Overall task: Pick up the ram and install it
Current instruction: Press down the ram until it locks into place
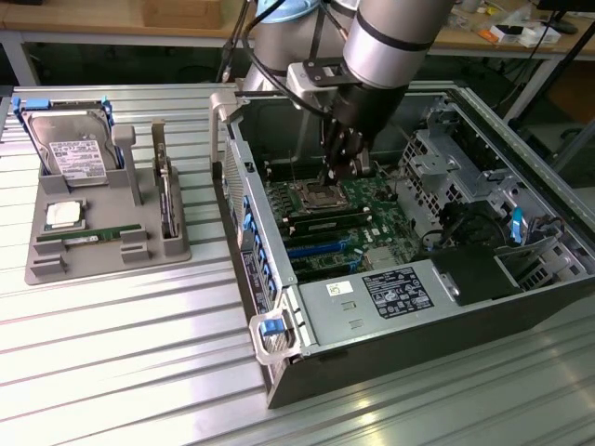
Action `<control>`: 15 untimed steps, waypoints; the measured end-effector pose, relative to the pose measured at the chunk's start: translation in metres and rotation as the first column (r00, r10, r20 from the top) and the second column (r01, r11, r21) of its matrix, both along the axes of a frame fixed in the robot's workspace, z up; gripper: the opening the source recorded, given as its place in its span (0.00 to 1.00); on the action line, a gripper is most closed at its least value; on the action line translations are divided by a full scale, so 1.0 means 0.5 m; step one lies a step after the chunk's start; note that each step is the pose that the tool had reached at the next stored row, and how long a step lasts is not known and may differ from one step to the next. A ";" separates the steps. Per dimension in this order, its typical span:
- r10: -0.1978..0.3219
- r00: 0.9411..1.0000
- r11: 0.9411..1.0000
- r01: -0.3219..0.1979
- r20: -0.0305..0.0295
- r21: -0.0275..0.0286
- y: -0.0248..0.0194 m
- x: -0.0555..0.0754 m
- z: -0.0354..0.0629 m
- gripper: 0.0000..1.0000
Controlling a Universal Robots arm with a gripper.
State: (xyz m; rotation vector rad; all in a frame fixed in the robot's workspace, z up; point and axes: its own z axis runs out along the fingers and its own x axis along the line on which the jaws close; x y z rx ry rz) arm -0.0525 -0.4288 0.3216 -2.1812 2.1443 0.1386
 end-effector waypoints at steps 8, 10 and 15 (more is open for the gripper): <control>-0.121 0.993 0.993 0.121 0.003 0.000 0.0003 0.000 0.015 0.11; -0.150 0.989 0.989 0.150 0.003 0.000 0.0003 0.000 0.015 0.11; -0.224 0.975 0.975 0.224 0.003 0.000 0.0003 0.000 0.013 0.11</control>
